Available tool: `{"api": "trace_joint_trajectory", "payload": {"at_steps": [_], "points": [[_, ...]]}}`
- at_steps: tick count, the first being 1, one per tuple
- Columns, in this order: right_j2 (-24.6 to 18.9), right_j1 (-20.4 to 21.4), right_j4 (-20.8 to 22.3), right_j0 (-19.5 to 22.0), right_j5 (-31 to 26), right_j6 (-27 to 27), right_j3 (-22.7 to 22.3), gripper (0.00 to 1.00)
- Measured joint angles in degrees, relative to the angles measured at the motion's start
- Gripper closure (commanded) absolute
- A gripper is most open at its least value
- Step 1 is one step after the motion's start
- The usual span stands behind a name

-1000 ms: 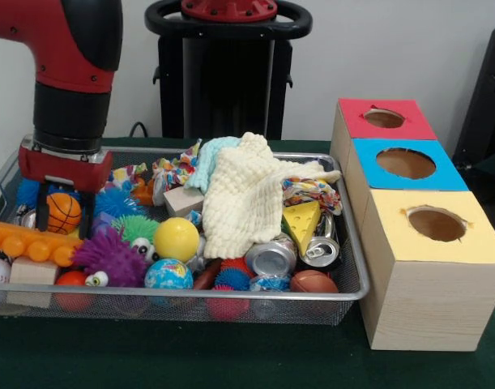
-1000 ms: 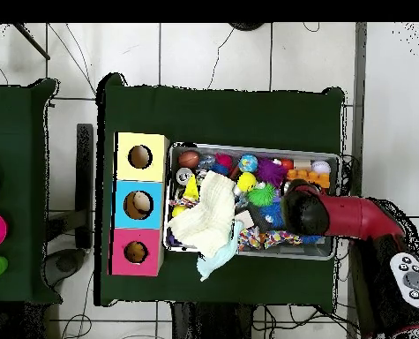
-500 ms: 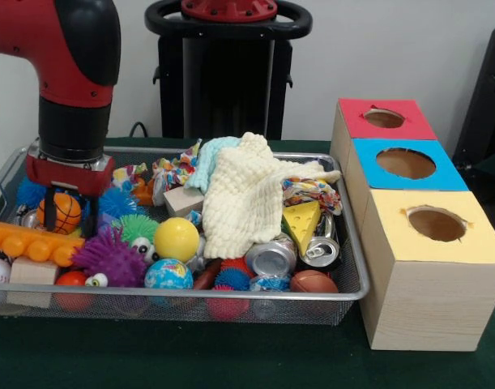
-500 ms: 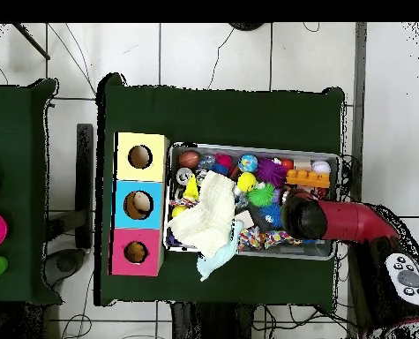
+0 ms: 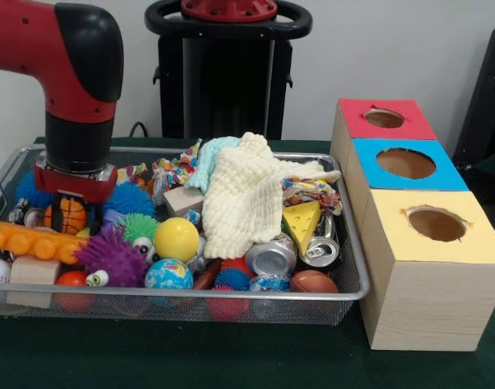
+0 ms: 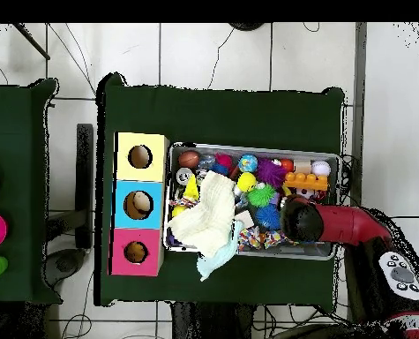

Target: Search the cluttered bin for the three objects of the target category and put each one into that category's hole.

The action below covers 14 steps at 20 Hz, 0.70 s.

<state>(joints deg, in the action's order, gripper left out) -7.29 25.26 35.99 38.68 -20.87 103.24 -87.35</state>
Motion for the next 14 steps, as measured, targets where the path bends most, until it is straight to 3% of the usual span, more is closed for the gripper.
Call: {"api": "trace_joint_trajectory", "payload": {"at_steps": [4,9,14], "points": [[2.0,-3.1,-0.1,0.1,3.9,0.0,0.2,0.0],[3.4,-3.1,-2.7,0.0,6.9,0.0,-1.3,0.0],[5.8,-2.5,-9.9,-0.3,7.0,0.1,-6.4,0.0]]}}
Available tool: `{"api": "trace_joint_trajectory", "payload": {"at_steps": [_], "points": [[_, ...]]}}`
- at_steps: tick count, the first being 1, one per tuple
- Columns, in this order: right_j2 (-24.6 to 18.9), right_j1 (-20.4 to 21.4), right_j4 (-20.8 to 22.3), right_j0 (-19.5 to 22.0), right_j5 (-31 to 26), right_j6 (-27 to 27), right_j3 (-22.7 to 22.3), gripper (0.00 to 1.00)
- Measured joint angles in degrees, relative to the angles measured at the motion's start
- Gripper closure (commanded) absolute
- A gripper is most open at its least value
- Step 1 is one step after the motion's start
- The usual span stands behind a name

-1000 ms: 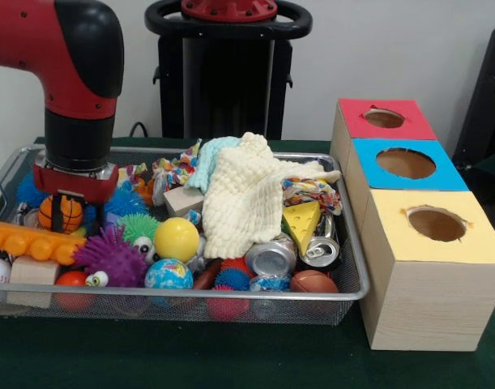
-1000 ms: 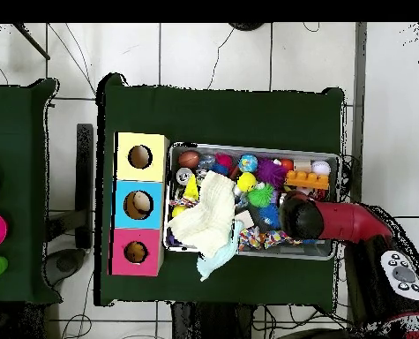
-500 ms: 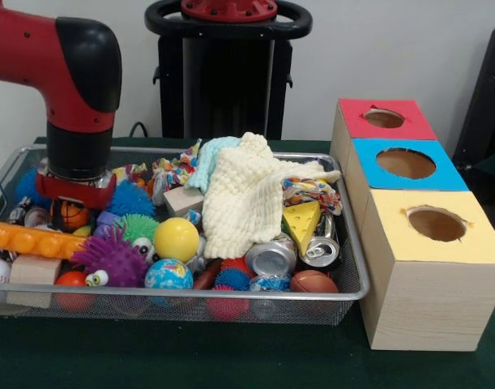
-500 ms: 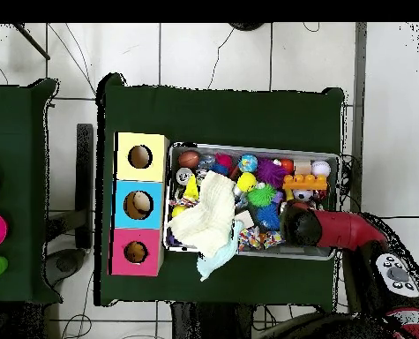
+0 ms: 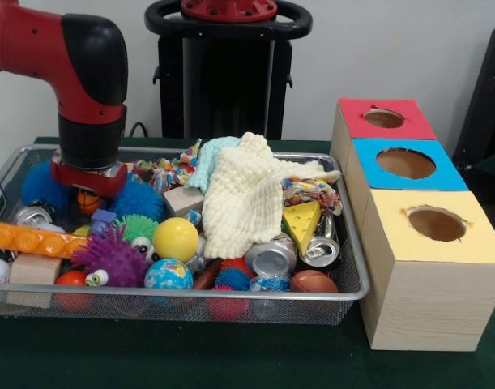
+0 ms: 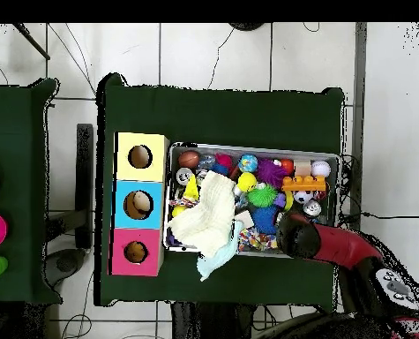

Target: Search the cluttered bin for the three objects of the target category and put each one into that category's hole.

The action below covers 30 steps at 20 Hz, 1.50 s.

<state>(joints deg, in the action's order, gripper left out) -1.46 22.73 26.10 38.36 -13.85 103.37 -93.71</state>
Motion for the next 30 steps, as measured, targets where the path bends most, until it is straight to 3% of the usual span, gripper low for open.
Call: {"api": "trace_joint_trajectory", "payload": {"at_steps": [13,30], "points": [[2.9,4.4,-15.0,-2.1,-0.7,0.0,-7.9,0.0],[6.4,5.4,-19.5,-3.5,5.5,0.0,-11.2,0.0]]}}
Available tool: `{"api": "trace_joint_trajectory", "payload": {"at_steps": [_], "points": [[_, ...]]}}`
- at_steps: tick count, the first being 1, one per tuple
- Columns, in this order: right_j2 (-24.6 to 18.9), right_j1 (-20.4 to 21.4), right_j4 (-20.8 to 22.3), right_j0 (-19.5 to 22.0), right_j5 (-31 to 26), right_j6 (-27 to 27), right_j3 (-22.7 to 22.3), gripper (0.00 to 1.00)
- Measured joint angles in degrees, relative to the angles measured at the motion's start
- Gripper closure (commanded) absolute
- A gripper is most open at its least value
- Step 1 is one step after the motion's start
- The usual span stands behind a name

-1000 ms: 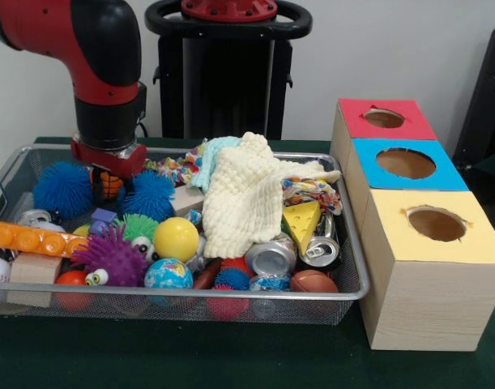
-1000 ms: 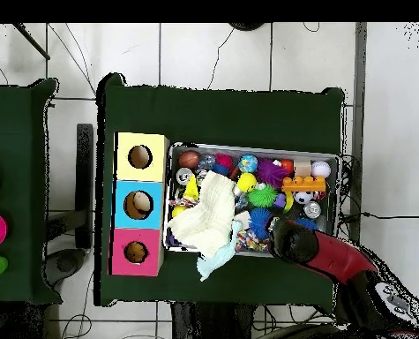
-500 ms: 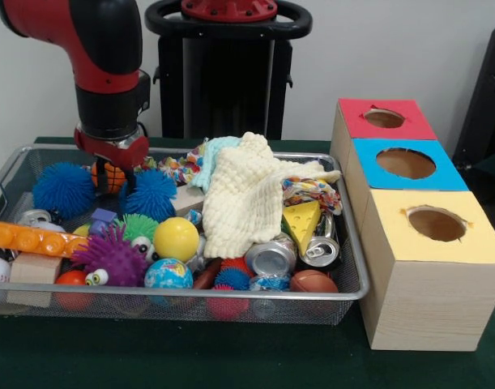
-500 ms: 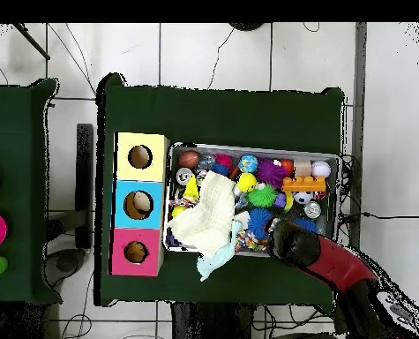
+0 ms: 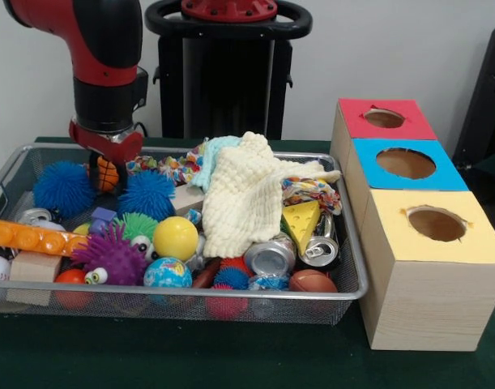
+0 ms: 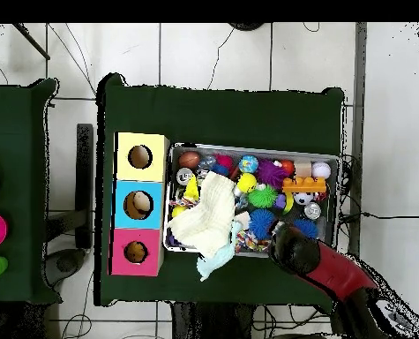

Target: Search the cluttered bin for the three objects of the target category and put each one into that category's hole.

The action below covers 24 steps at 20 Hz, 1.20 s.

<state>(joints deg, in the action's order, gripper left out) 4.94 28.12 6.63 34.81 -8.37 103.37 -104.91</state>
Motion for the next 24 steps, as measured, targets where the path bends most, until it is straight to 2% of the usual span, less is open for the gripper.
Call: {"api": "trace_joint_trajectory", "payload": {"at_steps": [5,6,9,16,24], "points": [[1.8,-0.5,1.4,-0.5,5.4,0.0,-0.6,0.0],[2.9,-1.1,3.3,-0.5,9.3,0.0,-1.1,0.0],[4.2,-2.2,5.5,-0.4,13.7,0.0,-1.9,0.0],[6.3,-5.4,11.0,-0.3,30.6,0.0,-4.2,0.0],[6.7,-7.8,13.7,0.5,38.8,0.0,-4.8,0.0]]}}
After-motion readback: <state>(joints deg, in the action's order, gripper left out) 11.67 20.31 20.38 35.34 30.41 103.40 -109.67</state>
